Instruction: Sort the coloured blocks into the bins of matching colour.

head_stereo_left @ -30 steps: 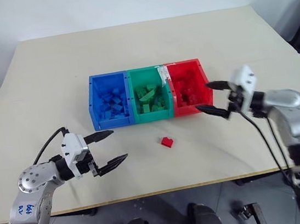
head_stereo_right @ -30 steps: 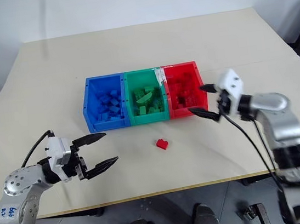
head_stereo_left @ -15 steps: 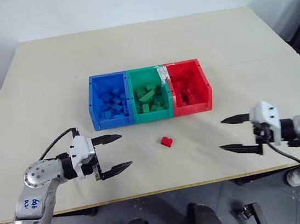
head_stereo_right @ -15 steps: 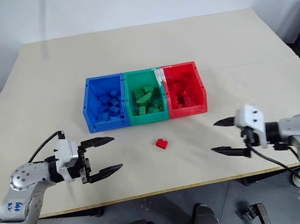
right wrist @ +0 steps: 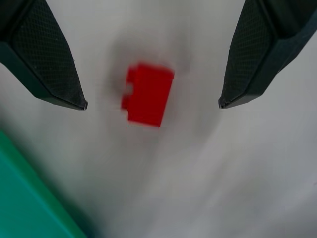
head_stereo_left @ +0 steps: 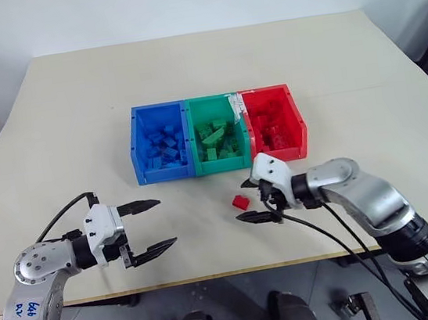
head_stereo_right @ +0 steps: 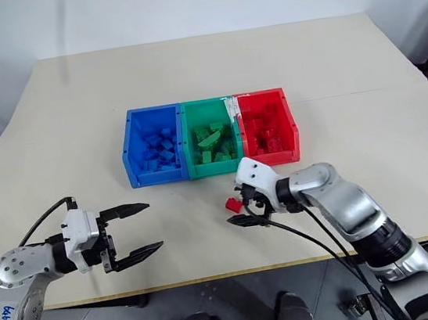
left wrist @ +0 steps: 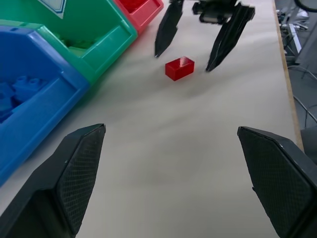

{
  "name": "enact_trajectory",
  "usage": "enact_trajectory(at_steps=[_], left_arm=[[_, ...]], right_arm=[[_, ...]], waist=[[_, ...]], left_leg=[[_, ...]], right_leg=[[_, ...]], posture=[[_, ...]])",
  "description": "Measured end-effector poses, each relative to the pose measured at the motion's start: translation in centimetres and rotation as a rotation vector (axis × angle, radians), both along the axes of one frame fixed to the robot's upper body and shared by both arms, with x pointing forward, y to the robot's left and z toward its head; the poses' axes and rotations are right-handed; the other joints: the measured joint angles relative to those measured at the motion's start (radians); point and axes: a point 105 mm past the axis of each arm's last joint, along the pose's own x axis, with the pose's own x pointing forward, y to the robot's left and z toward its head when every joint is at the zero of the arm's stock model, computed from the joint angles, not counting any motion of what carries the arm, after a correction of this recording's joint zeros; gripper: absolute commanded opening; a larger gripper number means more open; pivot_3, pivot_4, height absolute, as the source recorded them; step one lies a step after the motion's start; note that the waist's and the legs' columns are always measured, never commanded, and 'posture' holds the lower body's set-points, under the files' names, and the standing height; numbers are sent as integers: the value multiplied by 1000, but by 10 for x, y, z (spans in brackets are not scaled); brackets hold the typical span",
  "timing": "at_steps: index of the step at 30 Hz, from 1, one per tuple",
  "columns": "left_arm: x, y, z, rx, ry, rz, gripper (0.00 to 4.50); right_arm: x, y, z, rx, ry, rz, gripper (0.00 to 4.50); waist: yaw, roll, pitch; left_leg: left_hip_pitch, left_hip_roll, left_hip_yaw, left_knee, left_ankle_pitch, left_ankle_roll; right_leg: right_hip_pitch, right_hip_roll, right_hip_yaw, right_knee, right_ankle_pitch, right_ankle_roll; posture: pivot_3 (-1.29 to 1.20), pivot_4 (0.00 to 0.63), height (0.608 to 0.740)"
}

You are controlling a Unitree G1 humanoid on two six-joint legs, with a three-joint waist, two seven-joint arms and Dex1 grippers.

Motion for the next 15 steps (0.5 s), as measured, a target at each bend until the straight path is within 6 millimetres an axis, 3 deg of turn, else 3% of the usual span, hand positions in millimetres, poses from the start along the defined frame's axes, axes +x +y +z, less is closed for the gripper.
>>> enact_trajectory(at_steps=[9,12,15], left_arm=[[-2,-3,3,1,-15,2,4500],[0,-4,4,-1,-20,4,4500],[3,-6,8,-25,-37,15,4500]], right_arm=[[7,-8,3,-72,-43,-11,850],[7,-7,11,-44,-33,8,848],[13,-10,38,53,-48,-19,848]], waist=[[-5,0,0],[-4,0,0],[-4,0,0]], left_leg=[[0,0,0,0,0,0],[0,0,0,0,0,0],[0,0,0,0,0,0]], right_leg=[[0,0,0,0,0,0],[0,0,0,0,0,0],[0,0,0,0,0,0]], posture=[[0,150,740],[0,150,740],[0,150,740]])
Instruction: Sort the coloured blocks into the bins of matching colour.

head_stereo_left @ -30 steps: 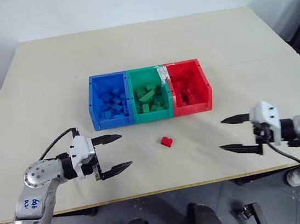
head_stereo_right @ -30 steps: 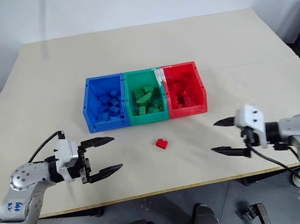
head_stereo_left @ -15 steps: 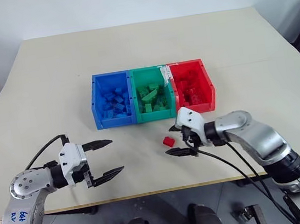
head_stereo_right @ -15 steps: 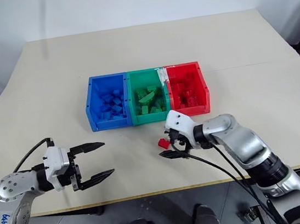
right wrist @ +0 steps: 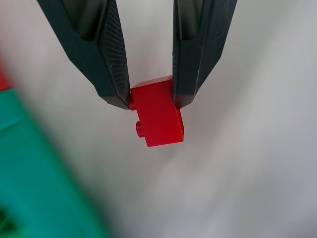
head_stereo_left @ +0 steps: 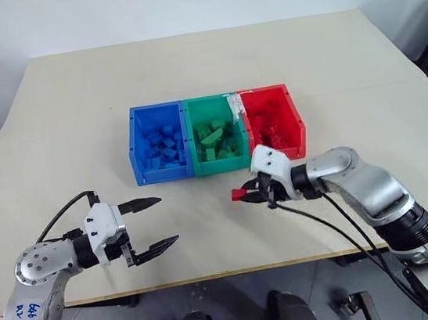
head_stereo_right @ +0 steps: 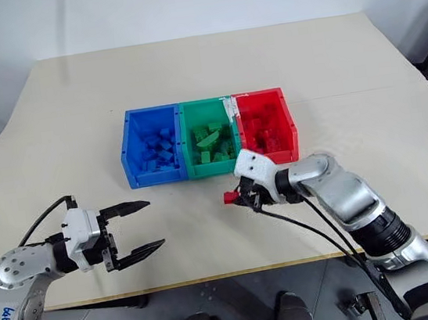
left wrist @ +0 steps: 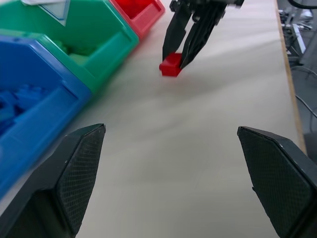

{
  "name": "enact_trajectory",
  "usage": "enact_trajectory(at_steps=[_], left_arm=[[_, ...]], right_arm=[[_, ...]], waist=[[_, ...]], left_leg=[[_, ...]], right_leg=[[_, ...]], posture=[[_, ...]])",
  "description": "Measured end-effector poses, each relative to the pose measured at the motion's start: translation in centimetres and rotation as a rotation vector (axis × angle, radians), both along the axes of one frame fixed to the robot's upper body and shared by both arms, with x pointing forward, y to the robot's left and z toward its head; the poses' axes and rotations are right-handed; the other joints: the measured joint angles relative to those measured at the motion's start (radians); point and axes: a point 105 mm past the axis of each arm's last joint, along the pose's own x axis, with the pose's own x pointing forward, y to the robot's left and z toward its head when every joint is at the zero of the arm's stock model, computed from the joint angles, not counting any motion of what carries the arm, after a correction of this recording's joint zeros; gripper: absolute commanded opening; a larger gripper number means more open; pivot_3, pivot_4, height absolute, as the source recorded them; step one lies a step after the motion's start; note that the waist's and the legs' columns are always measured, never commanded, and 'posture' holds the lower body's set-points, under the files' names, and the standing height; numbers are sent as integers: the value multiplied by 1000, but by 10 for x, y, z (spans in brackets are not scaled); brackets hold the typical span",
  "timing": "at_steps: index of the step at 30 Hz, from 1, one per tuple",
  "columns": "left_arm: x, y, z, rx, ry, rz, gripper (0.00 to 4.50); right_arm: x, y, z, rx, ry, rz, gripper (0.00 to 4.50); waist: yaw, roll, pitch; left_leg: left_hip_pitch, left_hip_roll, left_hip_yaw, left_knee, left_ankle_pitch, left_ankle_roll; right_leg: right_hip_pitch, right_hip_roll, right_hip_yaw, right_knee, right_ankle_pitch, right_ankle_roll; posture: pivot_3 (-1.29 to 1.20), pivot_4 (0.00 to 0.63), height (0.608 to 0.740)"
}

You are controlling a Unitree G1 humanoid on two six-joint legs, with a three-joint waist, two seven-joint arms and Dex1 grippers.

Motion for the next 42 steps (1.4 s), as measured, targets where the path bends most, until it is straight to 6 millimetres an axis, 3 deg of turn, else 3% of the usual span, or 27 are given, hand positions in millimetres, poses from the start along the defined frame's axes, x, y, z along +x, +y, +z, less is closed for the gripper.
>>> enact_trajectory(at_steps=[4,7,11,14,20,23,25,33,37,39,42], left_arm=[[6,-4,7,-61,-14,24,4500],[15,-7,15,-127,-37,59,4500],[23,-9,22,-172,-52,102,4500],[27,-10,23,-203,-54,129,4500],[30,-13,25,-219,-55,136,4500],[30,-13,24,-223,-52,134,4500],[28,-12,24,-225,-45,131,4500],[23,15,9,-117,17,165,4500],[21,34,-2,-62,17,210,4500],[15,41,-6,-54,27,227,4500],[8,46,-15,-46,42,248,4500]], right_arm=[[12,-13,49,150,-79,-41,848],[31,-30,70,192,-140,-131,848],[64,-58,76,178,-219,-299,848],[84,-64,77,177,-263,-370,848],[102,-67,69,180,-293,-405,2862],[97,-62,71,195,-323,-340,3975],[85,-60,68,212,-348,-258,4480],[5,-83,29,225,-346,111,4480],[-26,-106,-13,121,-282,175,4480],[-33,-114,-26,123,-240,142,4480],[-32,-126,-21,158,-263,54,4480]], waist=[[-1,0,0],[0,0,0],[-5,0,0],[-18,0,0],[-30,0,0],[-29,0,0],[-26,0,0],[-24,0,0],[-23,0,0],[-24,0,0],[-24,0,0]], left_leg=[[0,0,0,0,0,0],[0,0,0,0,0,0],[1,0,0,0,0,0],[0,0,1,-1,0,0],[0,0,0,-2,0,0],[0,0,0,-2,0,0],[0,0,0,-2,0,0],[1,0,0,-2,0,0],[1,0,1,-1,0,0],[1,0,1,-1,0,0],[1,0,1,-1,0,0]], right_leg=[[0,0,0,0,0,0],[0,0,0,0,0,0],[0,0,0,1,0,0],[0,0,0,0,0,0],[-1,0,-1,0,0,0],[-1,0,-1,1,0,0],[-1,0,-1,0,0,0],[0,0,-1,0,0,0],[0,0,-1,-1,0,0],[0,0,-1,-1,0,0],[0,0,0,-1,0,0]], posture=[[0,150,740],[0,150,740],[0,150,740],[0,150,740],[0,150,740],[0,150,740],[0,150,740],[0,150,740],[0,150,740],[0,150,740],[0,150,740]])
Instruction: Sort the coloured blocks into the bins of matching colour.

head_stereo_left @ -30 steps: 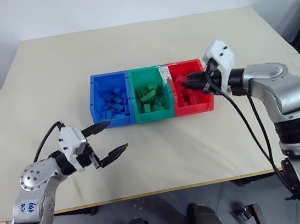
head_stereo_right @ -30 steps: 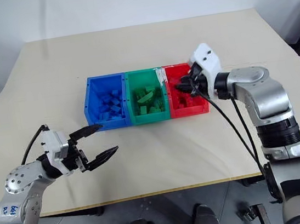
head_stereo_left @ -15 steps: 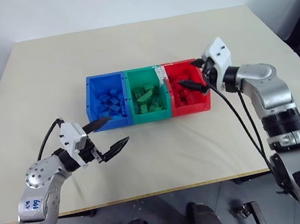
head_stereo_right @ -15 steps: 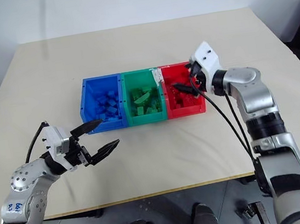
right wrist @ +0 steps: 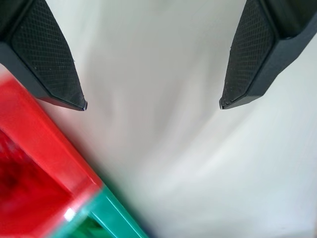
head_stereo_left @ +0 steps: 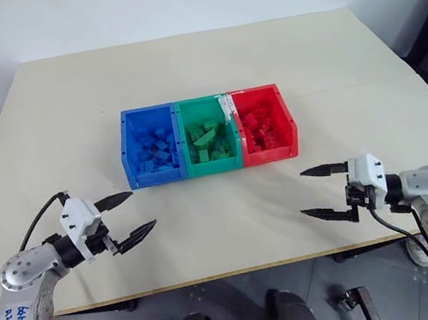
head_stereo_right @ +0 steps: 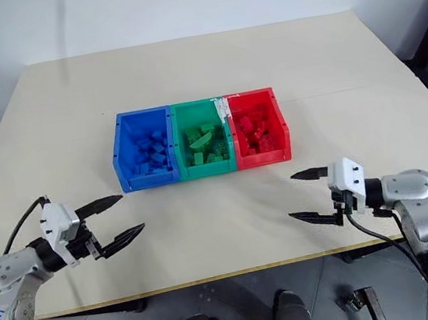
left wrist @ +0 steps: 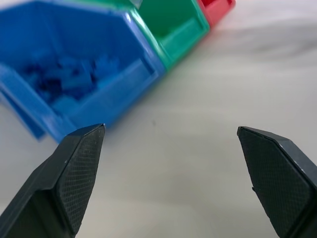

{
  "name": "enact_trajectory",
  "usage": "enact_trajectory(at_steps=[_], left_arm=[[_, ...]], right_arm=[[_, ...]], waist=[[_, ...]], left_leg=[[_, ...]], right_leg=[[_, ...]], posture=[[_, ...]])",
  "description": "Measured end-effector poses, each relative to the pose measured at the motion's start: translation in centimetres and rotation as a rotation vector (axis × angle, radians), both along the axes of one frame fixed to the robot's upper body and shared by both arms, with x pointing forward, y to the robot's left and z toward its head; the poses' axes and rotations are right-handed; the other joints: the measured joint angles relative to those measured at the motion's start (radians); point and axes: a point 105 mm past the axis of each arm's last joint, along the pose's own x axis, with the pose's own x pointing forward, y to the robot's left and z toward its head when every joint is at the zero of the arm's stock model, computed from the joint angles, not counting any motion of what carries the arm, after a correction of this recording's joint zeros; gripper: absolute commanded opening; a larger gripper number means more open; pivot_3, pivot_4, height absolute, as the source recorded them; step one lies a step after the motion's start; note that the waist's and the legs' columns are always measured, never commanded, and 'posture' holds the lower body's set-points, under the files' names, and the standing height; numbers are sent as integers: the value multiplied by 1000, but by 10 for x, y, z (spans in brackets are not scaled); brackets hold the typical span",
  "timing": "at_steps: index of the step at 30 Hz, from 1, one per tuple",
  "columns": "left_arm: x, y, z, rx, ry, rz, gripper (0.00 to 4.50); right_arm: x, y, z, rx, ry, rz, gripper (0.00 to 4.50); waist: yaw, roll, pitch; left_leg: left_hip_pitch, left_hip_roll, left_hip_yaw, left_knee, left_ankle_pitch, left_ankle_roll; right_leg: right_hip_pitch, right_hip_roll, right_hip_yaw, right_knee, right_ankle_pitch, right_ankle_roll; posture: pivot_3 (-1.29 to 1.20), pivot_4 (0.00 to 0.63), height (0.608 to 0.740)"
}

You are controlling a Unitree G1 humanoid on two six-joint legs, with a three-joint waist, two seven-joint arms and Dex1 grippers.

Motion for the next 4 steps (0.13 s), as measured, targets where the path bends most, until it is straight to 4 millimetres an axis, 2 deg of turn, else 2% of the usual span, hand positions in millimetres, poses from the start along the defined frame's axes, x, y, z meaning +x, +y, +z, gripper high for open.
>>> enact_trajectory(at_steps=[4], left_arm=[[2,1,1,3,-57,44,4500]], right_arm=[[9,-1,11,78,-68,-100,4480]], waist=[[5,0,0]], left_leg=[[0,0,0,1,0,0]], right_leg=[[1,0,0,0,0,0]], posture=[[0,150,740]])
